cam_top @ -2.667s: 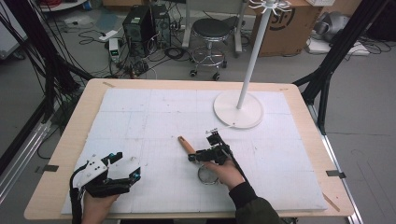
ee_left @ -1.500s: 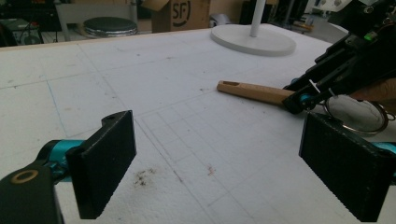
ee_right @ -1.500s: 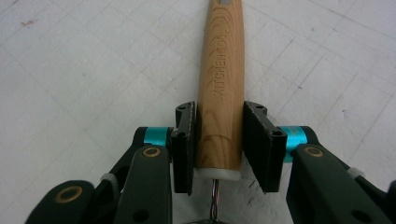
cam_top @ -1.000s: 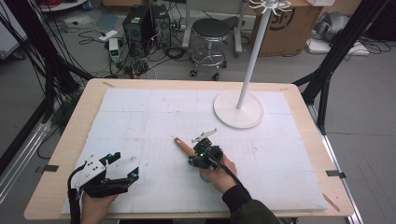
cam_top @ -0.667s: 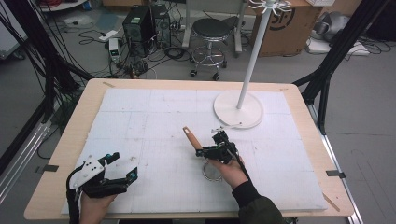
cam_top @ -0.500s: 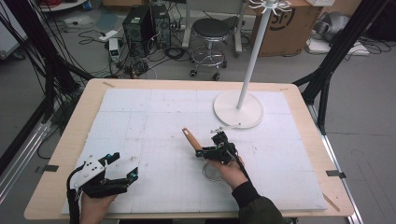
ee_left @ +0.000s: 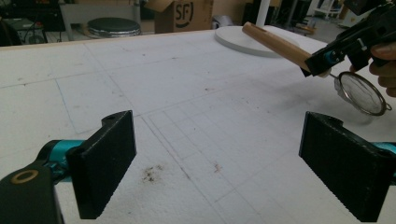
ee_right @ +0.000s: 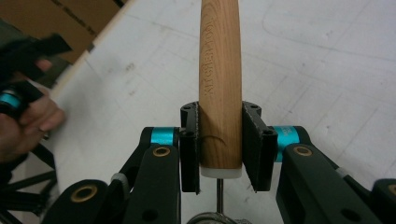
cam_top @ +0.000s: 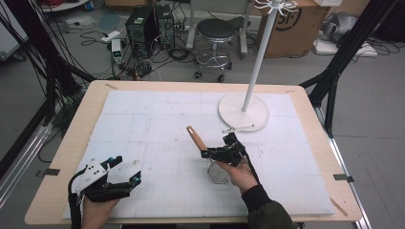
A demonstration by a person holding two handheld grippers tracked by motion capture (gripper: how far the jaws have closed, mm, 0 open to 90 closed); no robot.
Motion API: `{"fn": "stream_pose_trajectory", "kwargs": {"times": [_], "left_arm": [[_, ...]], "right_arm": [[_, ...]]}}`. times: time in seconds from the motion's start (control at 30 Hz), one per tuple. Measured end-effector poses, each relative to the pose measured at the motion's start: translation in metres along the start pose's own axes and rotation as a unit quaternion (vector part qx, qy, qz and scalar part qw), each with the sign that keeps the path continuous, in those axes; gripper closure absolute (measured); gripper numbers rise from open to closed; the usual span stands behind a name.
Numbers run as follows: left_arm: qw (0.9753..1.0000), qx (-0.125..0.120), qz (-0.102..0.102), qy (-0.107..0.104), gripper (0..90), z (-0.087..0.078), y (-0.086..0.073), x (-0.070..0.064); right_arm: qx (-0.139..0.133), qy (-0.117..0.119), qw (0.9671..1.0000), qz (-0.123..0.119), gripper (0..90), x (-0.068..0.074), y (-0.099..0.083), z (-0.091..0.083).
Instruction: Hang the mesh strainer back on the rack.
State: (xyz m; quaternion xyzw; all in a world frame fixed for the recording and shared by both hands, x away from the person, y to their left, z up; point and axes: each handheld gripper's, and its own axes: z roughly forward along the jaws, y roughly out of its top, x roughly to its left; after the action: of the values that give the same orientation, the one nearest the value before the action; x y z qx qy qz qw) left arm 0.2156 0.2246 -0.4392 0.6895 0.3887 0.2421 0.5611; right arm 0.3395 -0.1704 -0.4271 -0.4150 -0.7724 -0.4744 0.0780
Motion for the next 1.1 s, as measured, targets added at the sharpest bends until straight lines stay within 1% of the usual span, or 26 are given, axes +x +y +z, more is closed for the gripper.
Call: {"fn": "stream_pose_trajectory", "kwargs": {"times": [0.17, 0.23, 0.27, 0.33, 0.47, 0.53, 0.8, 0.97, 1.0, 1.03, 1.1], "left_arm": [[1.0000, 0.001, 0.002, 0.000, 11.5, 0.000, 0.000, 0.000], [1.0000, 0.000, 0.001, 0.001, 11.5, 0.001, 0.000, 0.000], [1.0000, 0.000, 0.001, 0.001, 11.5, 0.001, 0.000, 0.000], [1.0000, 0.000, 0.001, 0.002, 11.5, 0.001, 0.000, 0.000], [1.0000, 0.002, 0.001, 0.001, 11.5, 0.002, 0.000, -0.001], [1.0000, 0.003, 0.001, 0.001, 11.5, 0.002, -0.001, -0.001], [1.0000, 0.005, 0.002, 0.001, 11.5, 0.002, -0.001, 0.000], [1.0000, 0.003, 0.000, -0.002, 11.5, 0.003, -0.001, -0.001], [1.0000, 0.002, -0.001, -0.004, 11.5, 0.003, -0.001, -0.001], [1.0000, 0.003, 0.000, -0.005, 11.5, 0.004, -0.001, -0.001], [1.0000, 0.002, 0.000, -0.008, 11.5, 0.005, 0.000, -0.001]], "right_arm": [[-0.036, 0.023, 0.9990, 0.008, 71.1, -0.003, 0.002, -0.014], [-0.051, 0.022, 0.9984, 0.011, 71.1, -0.004, 0.003, -0.021], [-0.059, 0.025, 0.9979, 0.009, 71.0, -0.006, 0.003, -0.024], [-0.076, 0.029, 0.9966, 0.015, 71.1, -0.008, 0.004, -0.031], [-0.105, 0.034, 0.9937, 0.019, 71.1, -0.011, 0.007, -0.045], [-0.118, 0.033, 0.9922, 0.019, 71.1, -0.011, 0.008, -0.051], [-0.147, 0.029, 0.9885, 0.016, 71.0, -0.012, 0.020, -0.071], [-0.172, 0.026, 0.9847, 0.014, 71.0, -0.010, 0.029, -0.085], [-0.177, 0.021, 0.9840, 0.009, 71.1, -0.010, 0.031, -0.088], [-0.181, 0.022, 0.9832, 0.009, 71.1, -0.010, 0.033, -0.090], [-0.193, 0.019, 0.9810, 0.008, 71.1, -0.010, 0.037, -0.095]]}}
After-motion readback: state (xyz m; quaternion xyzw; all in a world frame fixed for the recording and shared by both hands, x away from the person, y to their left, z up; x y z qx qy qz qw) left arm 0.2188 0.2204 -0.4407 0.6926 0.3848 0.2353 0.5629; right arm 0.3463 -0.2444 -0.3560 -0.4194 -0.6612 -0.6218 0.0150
